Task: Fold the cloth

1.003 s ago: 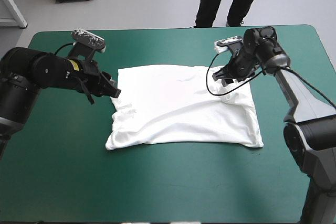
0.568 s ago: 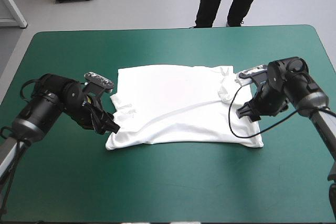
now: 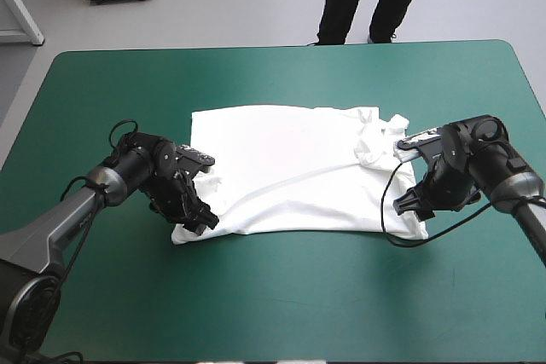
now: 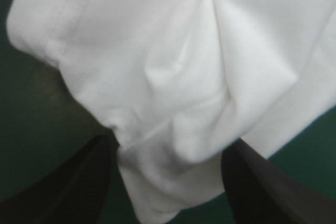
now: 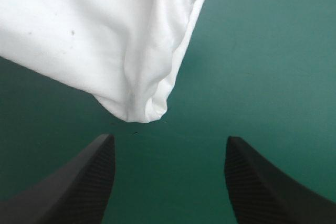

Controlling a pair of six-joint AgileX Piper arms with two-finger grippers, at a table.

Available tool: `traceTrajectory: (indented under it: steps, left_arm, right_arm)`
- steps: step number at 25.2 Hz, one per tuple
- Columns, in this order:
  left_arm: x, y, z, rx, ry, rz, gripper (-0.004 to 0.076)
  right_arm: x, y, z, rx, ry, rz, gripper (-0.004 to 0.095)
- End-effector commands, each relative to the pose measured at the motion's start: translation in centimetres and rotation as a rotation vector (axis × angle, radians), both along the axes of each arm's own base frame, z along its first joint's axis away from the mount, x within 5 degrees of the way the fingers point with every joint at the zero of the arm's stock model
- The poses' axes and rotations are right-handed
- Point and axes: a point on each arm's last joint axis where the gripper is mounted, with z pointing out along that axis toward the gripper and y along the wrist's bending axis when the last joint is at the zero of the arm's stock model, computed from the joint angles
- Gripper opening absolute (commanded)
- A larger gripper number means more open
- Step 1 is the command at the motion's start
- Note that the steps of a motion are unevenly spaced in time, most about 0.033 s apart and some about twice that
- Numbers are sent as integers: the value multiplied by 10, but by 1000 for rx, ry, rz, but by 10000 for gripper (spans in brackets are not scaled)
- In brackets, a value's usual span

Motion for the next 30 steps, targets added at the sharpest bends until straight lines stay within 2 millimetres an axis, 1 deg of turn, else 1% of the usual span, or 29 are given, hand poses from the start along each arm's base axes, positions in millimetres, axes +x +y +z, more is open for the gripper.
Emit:
traceTrajectory:
  steps: [1, 5, 7, 9, 10, 11, 12, 15, 16, 30]
  left_arm:
    - [5, -4, 4, -31, -40, 6, 454]
    - [9, -6, -10, -23, 1, 10, 452]
    - [11, -9, -18, -32, 28, 18, 430]
    - [13, -11, -24, -44, 55, 17, 333]
    - [13, -11, -27, -41, 63, 15, 239]
    - [14, -11, -29, -40, 67, 8, 191]
    - [14, -11, -29, -39, 67, -3, 121]
    - [15, -12, -29, -41, 53, -21, -8]
    - [15, -12, -29, -43, 51, -22, -21]
    - [15, -11, -29, -39, 51, -25, -22]
  right_arm:
    - [-3, -2, 15, 5, -69, 1, 582]
    - [0, -1, 14, 11, -92, 1, 582]
    - [4, -1, 11, 6, -92, 3, 582]
    - [8, 0, 2, -5, -51, 2, 582]
    - [11, 1, -3, -9, -31, 2, 584]
    - [12, 1, -6, -12, -21, 3, 584]
    - [14, 2, -9, -13, -12, 3, 584]
    - [19, 3, -17, -12, 14, 2, 584]
    - [21, 4, -19, -14, 22, 2, 583]
    - [39, 13, -63, 15, 163, -11, 581]
